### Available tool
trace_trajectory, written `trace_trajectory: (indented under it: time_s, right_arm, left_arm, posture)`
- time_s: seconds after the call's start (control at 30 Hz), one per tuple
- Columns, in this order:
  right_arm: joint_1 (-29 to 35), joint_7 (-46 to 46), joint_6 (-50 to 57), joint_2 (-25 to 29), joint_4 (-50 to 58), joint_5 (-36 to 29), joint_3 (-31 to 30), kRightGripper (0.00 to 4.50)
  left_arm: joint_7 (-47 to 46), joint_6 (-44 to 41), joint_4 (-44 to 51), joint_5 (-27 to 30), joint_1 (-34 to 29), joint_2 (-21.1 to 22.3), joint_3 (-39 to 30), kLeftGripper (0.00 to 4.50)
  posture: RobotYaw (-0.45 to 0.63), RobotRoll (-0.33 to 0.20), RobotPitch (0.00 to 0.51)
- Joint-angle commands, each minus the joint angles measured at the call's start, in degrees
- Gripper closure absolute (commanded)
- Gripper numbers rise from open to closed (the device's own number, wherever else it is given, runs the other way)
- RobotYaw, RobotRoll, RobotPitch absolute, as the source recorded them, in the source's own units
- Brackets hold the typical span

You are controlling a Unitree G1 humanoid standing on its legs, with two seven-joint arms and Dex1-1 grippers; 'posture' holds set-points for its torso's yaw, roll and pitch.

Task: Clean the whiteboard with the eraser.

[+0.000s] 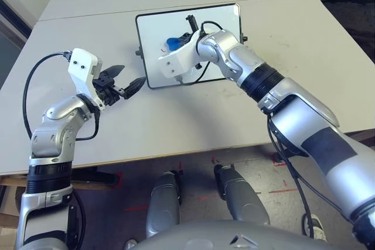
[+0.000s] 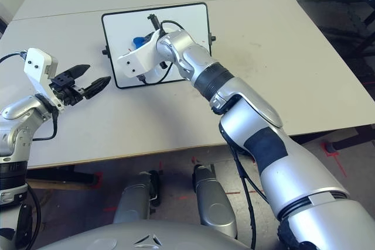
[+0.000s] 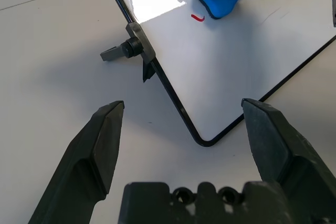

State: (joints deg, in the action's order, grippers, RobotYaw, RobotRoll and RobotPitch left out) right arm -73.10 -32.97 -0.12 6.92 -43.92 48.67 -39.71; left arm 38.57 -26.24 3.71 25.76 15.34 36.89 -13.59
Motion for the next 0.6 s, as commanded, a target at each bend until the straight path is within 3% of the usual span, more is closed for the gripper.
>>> trace_trajectory:
  time_s: [0.03,0.6]
  right_arm:
    - [1.74,-1.6,-0.3,-0.88,-0.48,0.5,-1.81,4.34]
    - [-0.45,1.47,-1.59,-2.75,-6.4,0.14,-2.09,4.36]
  left_arm:
    - [-0.26,-0.35,0.67,0.26,-0.36,-0.29,-0.51,0.0]
    - [-0.31,-0.07,0.65,0.14,-0.72,-0.76,-0.24,0.0]
  posture:
    - [-0.02,0.0,0.189]
    - [-0.01,0.0,0.183]
